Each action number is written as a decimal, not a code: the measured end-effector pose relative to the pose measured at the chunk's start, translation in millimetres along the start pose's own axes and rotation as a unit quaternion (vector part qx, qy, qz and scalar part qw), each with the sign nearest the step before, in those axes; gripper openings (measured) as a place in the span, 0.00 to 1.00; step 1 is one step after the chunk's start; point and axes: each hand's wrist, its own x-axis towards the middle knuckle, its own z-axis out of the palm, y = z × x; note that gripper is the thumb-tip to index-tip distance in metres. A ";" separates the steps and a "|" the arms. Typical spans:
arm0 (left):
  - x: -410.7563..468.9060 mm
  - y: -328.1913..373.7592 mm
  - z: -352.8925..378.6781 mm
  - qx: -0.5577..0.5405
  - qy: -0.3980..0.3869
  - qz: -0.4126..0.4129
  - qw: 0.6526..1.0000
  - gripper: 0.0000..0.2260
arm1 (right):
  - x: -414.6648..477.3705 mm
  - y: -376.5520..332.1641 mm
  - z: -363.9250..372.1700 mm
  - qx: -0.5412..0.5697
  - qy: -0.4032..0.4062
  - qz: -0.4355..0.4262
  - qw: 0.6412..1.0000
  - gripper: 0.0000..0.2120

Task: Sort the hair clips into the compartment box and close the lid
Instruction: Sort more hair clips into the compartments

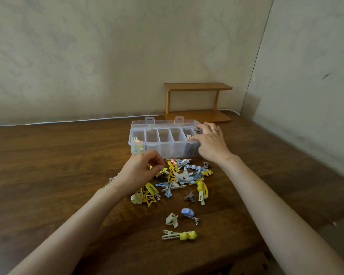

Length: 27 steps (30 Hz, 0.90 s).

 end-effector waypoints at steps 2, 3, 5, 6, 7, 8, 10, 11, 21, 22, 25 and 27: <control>0.4 0.5 0.6 -0.001 -0.001 -0.001 1.000 0.02 | -1.8 -0.1 -0.3 0.001 -0.012 -0.003 1.000 0.28; 0.4 0.6 0.5 -0.003 -0.001 -0.004 1.000 0.02 | -2.0 0.1 -0.2 0.014 0.020 -0.002 1.000 0.27; 0.2 0.6 -0.2 -0.007 -0.002 -0.007 1.000 0.03 | -2.3 1.5 -1.5 0.063 0.119 0.014 0.991 0.23; 0.2 0.4 -0.4 -0.009 -0.002 -0.008 1.000 0.03 | -3.3 3.2 -3.2 0.087 0.154 0.026 0.984 0.22; 0.1 0.3 -0.5 -0.009 -0.002 -0.007 1.000 0.03 | -5.3 5.3 -5.5 0.104 0.173 0.034 0.979 0.21; 0.2 0.4 -0.5 -0.009 -0.001 -0.007 1.000 0.03 | -8.6 7.4 -8.4 0.115 0.181 0.037 0.976 0.20; -0.3 1.4 -0.1 -0.010 -0.001 -0.007 1.000 0.03 | -18.2 10.9 -12.9 0.148 0.191 0.041 0.970 0.17; -0.2 2.1 0.3 -0.011 -0.002 -0.008 1.000 0.03 | -24.4 12.2 -14.5 0.168 0.193 0.047 0.966 0.15; 1.7 -7.4 1.2 0.025 0.028 -0.027 0.999 0.02 | -52.2 16.7 9.2 0.168 0.022 0.107 0.980 0.04; 1.8 -10.4 1.1 0.038 0.037 -0.031 0.998 0.02 | -52.1 16.6 11.1 0.170 0.018 0.110 0.979 0.02; 2.2 -17.7 1.7 0.111 0.048 -0.050 0.991 0.05 | -52.3 16.9 14.6 0.200 0.012 0.104 0.974 0.03; 2.6 -20.3 0.0 0.151 0.059 -0.081 0.984 0.06 | -53.2 15.3 14.6 0.217 0.010 0.080 0.973 0.07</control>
